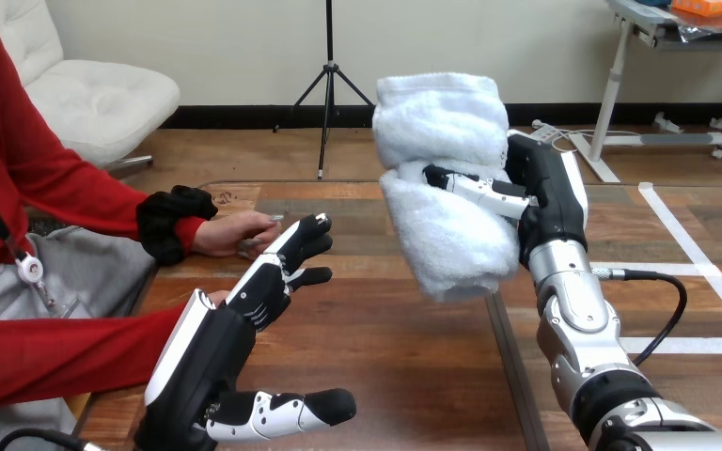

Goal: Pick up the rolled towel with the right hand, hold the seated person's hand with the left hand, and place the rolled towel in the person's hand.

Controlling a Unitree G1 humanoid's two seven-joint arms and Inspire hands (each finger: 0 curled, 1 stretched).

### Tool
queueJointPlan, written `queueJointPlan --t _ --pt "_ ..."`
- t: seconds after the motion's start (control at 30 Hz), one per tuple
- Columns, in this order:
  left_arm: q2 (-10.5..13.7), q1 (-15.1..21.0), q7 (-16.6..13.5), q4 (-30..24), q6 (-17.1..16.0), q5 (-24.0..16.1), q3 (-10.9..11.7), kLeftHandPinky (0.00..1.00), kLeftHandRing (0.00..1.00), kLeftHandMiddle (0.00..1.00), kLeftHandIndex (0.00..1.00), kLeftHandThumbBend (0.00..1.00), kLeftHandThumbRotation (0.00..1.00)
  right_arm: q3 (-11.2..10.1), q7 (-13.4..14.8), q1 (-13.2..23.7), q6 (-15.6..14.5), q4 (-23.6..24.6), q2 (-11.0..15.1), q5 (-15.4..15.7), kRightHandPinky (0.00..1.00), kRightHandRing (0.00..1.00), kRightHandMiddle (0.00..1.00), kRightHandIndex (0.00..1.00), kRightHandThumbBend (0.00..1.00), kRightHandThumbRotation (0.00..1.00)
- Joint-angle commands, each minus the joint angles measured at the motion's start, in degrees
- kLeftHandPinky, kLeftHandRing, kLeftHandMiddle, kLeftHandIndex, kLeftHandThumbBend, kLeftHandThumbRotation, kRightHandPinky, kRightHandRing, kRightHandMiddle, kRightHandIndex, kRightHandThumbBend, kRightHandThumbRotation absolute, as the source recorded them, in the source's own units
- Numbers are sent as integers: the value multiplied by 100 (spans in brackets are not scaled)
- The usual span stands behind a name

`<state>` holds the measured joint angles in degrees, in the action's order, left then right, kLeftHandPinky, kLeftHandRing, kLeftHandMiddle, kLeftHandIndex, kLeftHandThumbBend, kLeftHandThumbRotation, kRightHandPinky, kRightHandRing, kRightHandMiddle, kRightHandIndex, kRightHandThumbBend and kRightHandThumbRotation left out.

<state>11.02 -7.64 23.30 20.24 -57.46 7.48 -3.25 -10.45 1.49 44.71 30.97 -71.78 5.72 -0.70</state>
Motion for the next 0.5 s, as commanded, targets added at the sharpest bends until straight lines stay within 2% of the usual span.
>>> queueJointPlan --t 0.0,0.2,0.4,0.47 --pt "-43 49 -240 -281 -44 -207 171 82 91 94 92 100 50 -20 -25 60 326 494 70 -64 36 40 46 40 74 0" --pt "-113 -53 -610 -418 92 -599 297 81 91 93 92 100 50 42 -99 -108 441 700 91 -27 37 41 46 40 73 0" --pt "-146 -215 -1081 -705 375 -1261 500 82 91 93 92 100 50 7 -353 -272 609 867 84 -131 38 41 46 40 72 0" --pt "-146 -270 -1301 -835 472 -1610 604 83 91 93 92 100 51 6 -445 -334 694 910 90 -151 38 41 46 40 72 0"
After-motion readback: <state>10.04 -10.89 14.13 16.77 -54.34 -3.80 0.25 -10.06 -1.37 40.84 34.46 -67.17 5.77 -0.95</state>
